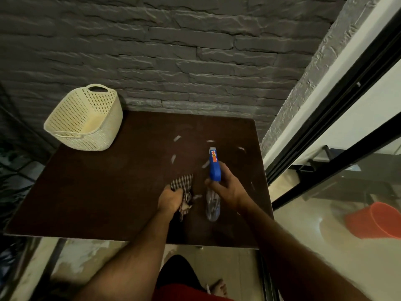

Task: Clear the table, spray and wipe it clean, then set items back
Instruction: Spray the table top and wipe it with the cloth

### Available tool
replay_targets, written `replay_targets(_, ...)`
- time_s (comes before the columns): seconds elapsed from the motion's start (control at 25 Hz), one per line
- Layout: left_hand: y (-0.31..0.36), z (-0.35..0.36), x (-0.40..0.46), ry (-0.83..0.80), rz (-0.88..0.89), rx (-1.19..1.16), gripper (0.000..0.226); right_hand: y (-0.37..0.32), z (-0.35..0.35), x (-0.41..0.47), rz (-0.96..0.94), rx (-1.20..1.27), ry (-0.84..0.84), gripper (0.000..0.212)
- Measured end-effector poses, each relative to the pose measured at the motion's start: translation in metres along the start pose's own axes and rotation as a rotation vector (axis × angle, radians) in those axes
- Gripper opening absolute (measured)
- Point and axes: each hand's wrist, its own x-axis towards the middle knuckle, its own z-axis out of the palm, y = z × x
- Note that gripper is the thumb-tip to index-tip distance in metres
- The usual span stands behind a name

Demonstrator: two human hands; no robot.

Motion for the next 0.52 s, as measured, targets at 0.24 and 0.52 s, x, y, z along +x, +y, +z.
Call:
replay_targets(0.24, 0.039, -0.046, 0.041, -0.153, -0.297, -0.804, 0.032, -0.011, 0.011, 0.056, -0.002, 0.144, 0.024, 0.045)
replay_targets(0.52, 0.075, -0.086, 0.155, -0.244, -0.269, -1.212, 0.047, -0.038, 0.016, 0.161, 0.149, 0.325, 0.076, 0.032)
